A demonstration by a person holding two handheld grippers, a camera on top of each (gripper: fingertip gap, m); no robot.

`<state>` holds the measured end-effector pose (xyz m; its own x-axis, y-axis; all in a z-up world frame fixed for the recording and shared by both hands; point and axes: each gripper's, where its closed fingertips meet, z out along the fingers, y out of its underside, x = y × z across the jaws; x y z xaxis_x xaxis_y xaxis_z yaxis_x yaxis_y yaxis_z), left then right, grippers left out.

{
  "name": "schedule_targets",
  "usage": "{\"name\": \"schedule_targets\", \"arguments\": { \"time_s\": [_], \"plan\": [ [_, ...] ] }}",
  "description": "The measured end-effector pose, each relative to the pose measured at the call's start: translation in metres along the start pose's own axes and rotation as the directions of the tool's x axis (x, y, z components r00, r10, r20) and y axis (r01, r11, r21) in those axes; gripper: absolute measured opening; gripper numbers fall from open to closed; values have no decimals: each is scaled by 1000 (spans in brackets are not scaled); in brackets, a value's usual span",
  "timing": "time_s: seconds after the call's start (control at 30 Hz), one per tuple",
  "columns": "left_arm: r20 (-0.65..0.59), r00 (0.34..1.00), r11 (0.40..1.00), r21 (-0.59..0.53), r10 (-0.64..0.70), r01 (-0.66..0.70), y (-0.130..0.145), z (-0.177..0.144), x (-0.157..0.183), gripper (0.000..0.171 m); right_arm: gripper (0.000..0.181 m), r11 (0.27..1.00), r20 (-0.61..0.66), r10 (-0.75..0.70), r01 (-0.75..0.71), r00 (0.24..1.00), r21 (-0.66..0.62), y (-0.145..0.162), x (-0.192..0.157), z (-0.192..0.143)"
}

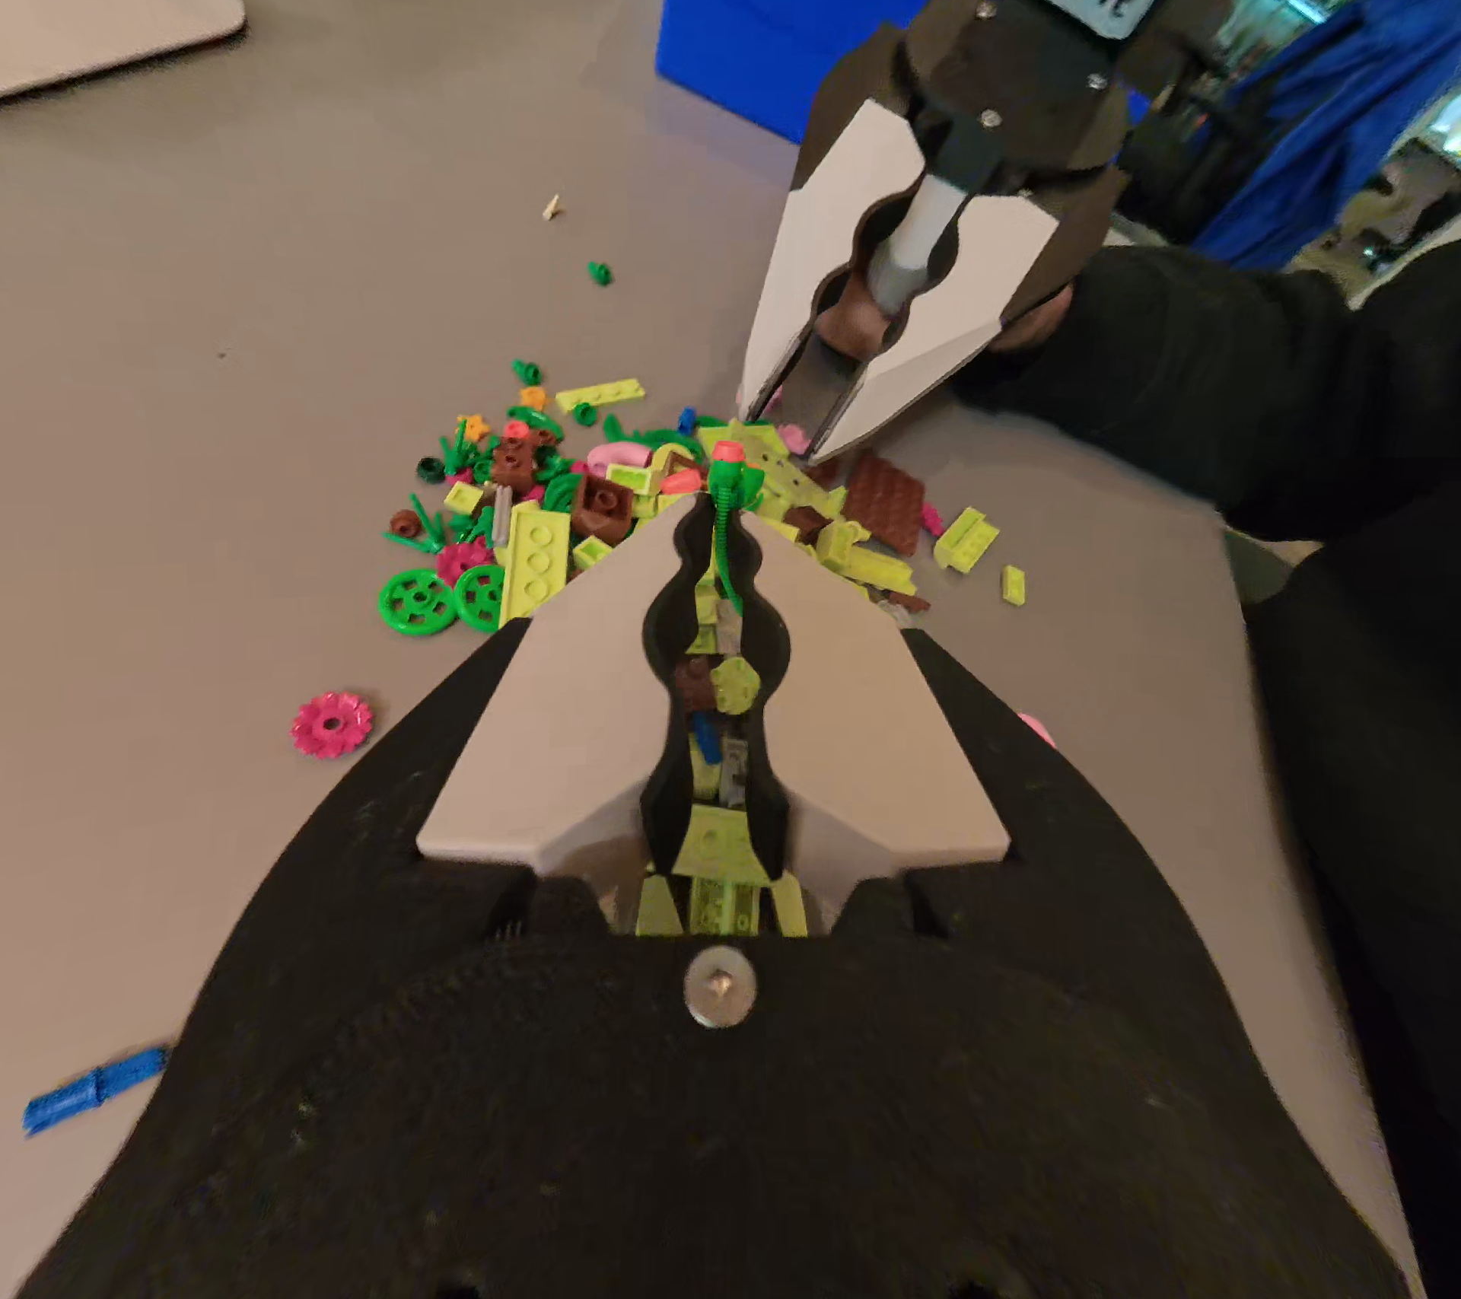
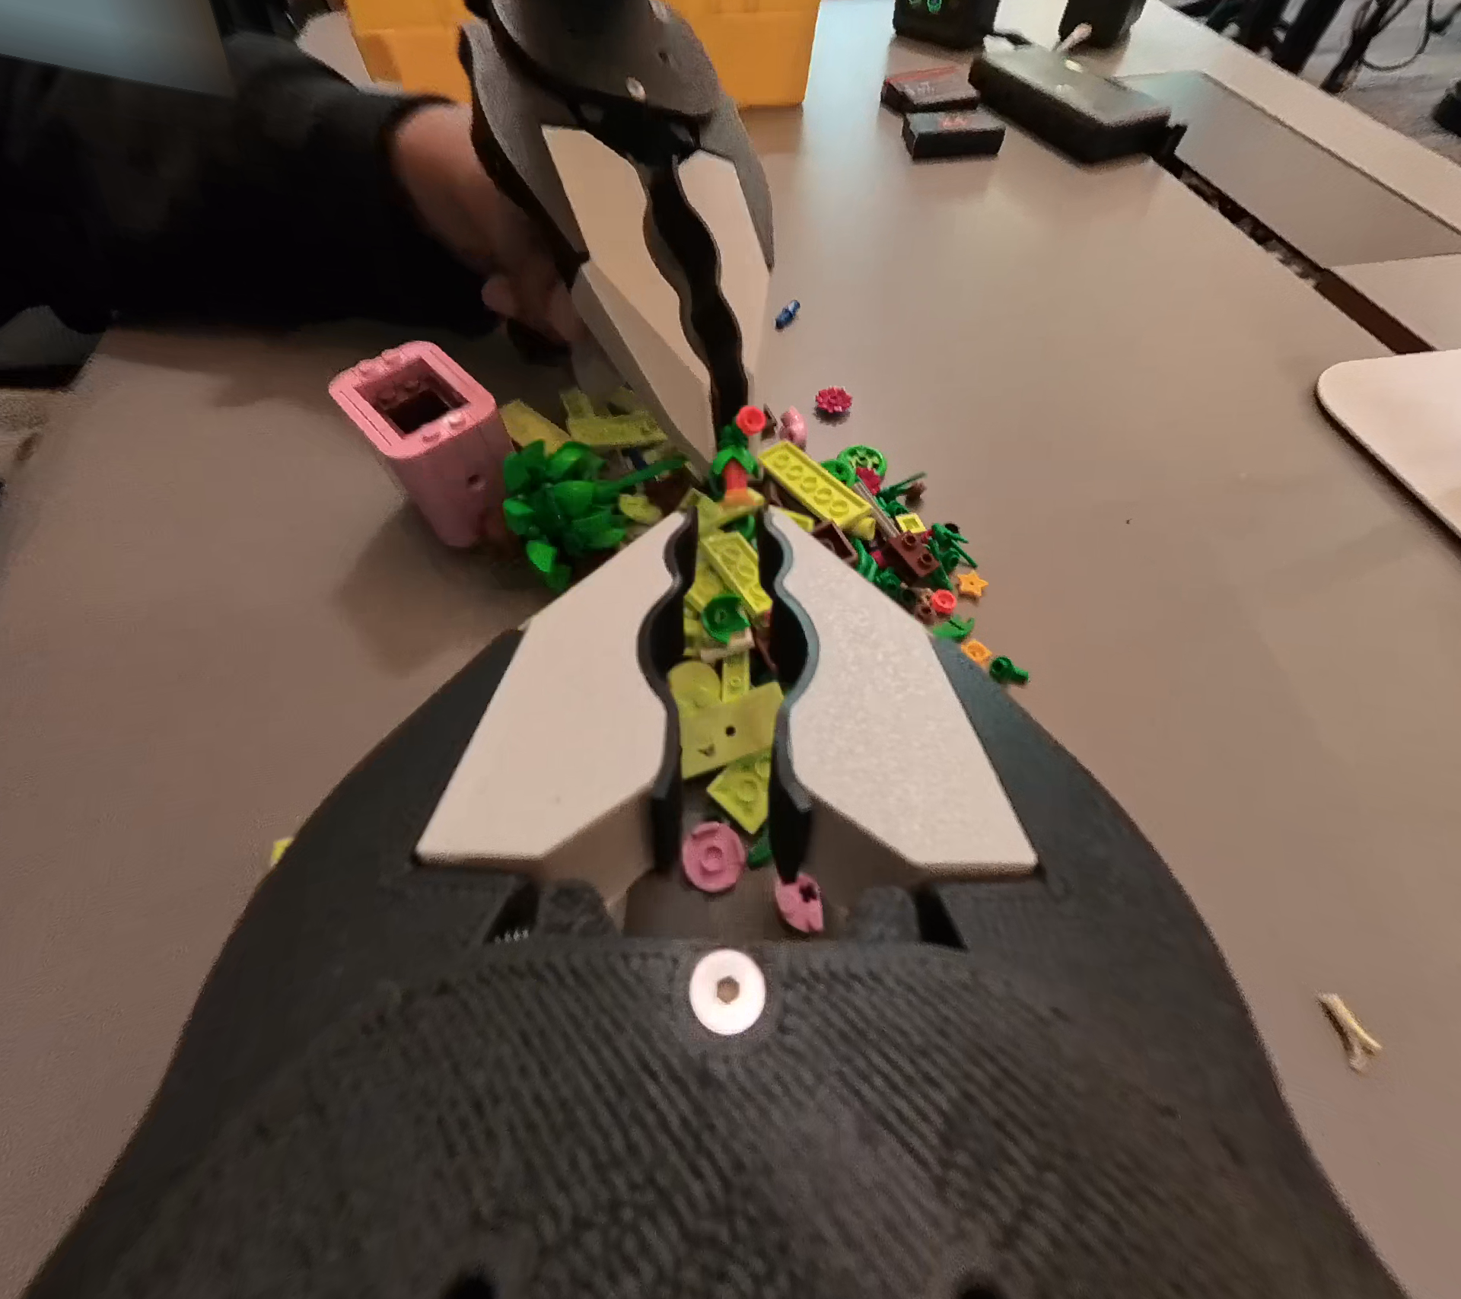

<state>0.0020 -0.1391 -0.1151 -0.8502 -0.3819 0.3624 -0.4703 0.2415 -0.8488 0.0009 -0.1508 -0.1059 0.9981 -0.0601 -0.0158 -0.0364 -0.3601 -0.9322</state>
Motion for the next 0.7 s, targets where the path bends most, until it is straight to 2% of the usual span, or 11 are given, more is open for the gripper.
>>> {"name": "schedule_targets", "arguments": {
  "time_s": [0.13, 0.33, 0.7],
  "plan": [
    [-26, 998, 998, 28, 63, -63, -4, 0, 9, 0, 16, 987, 81, 111, -120, 990, 108, -17, -5, -4],
    [-33, 990, 991, 22, 135, -135, -4, 3, 17, 0, 13, 976, 112, 128, -145, 985, 163, -26, -10, -6],
    [-41, 988, 989, 14, 146, -146, -2, 6, 22, 0, 7, 980, 96, 113, -127, 989, 153, -25, -12, -1]
  ]
}}
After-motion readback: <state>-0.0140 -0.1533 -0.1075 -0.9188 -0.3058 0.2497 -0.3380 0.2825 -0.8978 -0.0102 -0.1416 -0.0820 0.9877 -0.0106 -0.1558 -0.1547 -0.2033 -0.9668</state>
